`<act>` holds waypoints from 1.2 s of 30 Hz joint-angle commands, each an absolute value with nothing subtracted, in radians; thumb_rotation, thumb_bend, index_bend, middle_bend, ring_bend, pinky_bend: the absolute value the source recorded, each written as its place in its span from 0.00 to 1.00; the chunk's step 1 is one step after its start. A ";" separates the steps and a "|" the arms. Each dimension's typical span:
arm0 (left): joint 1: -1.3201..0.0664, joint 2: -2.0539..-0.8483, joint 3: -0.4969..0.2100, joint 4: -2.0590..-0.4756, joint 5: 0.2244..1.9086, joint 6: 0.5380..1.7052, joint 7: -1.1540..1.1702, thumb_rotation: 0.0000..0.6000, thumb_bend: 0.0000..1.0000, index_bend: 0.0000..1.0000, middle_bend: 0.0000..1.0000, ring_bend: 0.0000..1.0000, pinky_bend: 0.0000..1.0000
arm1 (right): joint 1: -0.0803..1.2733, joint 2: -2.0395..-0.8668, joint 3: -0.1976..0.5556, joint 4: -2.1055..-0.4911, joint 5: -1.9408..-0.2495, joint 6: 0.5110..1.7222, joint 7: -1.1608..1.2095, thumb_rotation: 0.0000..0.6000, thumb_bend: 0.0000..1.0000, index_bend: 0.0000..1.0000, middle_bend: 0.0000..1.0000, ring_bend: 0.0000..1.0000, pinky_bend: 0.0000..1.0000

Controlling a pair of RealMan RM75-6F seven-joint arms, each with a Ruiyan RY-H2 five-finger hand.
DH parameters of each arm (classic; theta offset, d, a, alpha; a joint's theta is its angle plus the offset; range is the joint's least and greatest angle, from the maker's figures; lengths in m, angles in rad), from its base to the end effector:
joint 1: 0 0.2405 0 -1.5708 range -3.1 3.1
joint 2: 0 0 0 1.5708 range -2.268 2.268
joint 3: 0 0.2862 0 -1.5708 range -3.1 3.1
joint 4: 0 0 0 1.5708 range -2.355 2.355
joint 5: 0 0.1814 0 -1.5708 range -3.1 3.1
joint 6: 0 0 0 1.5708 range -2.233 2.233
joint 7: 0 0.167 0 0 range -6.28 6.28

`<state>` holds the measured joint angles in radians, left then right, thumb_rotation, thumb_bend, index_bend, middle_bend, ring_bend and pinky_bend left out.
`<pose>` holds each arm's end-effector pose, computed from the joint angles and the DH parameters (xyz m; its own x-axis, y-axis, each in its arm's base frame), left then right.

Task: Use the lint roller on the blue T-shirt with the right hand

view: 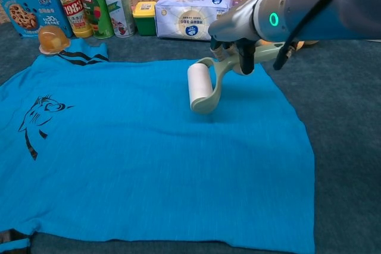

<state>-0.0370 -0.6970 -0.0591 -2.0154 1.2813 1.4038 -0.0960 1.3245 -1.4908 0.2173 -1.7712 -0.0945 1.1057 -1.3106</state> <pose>-0.2996 0.1811 0.2955 0.2897 0.0715 0.9545 0.9249 0.2357 -0.2983 -0.0258 -0.4073 0.0007 0.8668 -0.2538 0.4293 -0.4987 -0.4534 0.7387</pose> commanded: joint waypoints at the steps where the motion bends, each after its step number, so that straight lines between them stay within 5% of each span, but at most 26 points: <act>1: -0.038 -0.697 -0.059 -2.016 1.278 1.402 -0.095 1.00 0.12 0.00 0.00 0.00 0.12 | 1.348 -1.510 0.228 -1.752 -0.077 1.119 -1.312 1.00 1.00 0.53 0.64 0.66 0.85; 16: -0.049 -0.703 -0.060 -2.025 1.265 1.391 -0.067 1.00 0.12 0.00 0.00 0.00 0.12 | 1.460 -1.611 0.239 -1.667 0.069 1.190 -1.411 1.00 1.00 0.53 0.65 0.68 0.86; 36: -0.046 -0.702 -0.057 -2.024 1.268 1.396 -0.071 1.00 0.12 0.00 0.00 0.00 0.12 | 1.394 -1.618 0.100 -1.642 0.017 1.228 -1.457 1.00 1.00 0.53 0.65 0.68 0.86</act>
<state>-0.0464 -0.7017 -0.0573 -2.0238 1.2682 1.3964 -0.0712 1.4029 -1.6257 0.1103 -1.6408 0.0246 1.2273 -1.4557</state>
